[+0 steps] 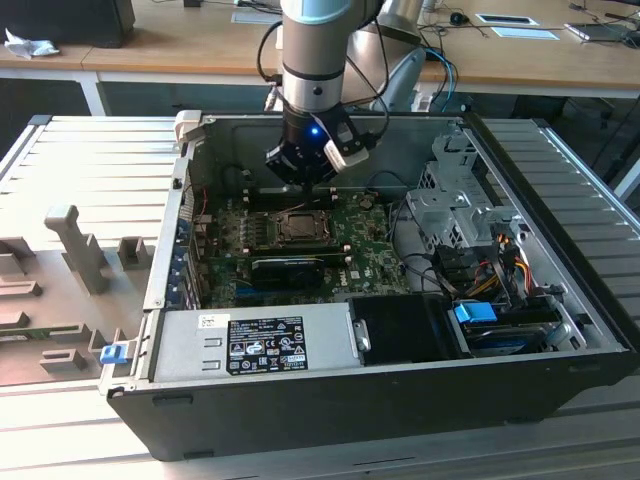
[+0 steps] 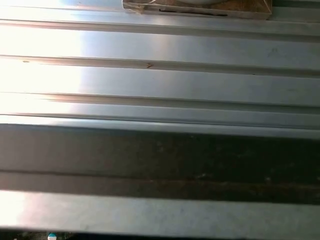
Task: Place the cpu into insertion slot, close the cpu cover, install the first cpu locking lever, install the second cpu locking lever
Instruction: 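Install the first cpu locking lever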
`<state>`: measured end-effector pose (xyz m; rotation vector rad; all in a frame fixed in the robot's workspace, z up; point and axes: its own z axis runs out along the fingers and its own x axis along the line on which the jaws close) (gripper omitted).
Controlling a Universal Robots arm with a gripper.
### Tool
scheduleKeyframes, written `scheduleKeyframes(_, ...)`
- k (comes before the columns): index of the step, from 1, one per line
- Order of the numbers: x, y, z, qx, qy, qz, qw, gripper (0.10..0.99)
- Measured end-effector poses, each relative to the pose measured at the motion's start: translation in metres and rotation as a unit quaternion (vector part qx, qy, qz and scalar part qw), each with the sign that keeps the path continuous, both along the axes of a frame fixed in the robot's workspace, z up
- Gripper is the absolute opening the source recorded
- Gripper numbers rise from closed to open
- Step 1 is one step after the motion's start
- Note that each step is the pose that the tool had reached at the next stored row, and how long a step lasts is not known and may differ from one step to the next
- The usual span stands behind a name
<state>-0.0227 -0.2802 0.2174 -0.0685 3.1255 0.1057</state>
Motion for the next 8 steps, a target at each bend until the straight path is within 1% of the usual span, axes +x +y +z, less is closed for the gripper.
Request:
scheduleKeyframes(4,0.0028,0.0002,-0.0039,0.0,-0.0001,0.0,1.0,0.106)
scheduleKeyframes(8,0.0036,0.0,-0.0063,0.0,-0.0001,0.0,1.0,0.106)
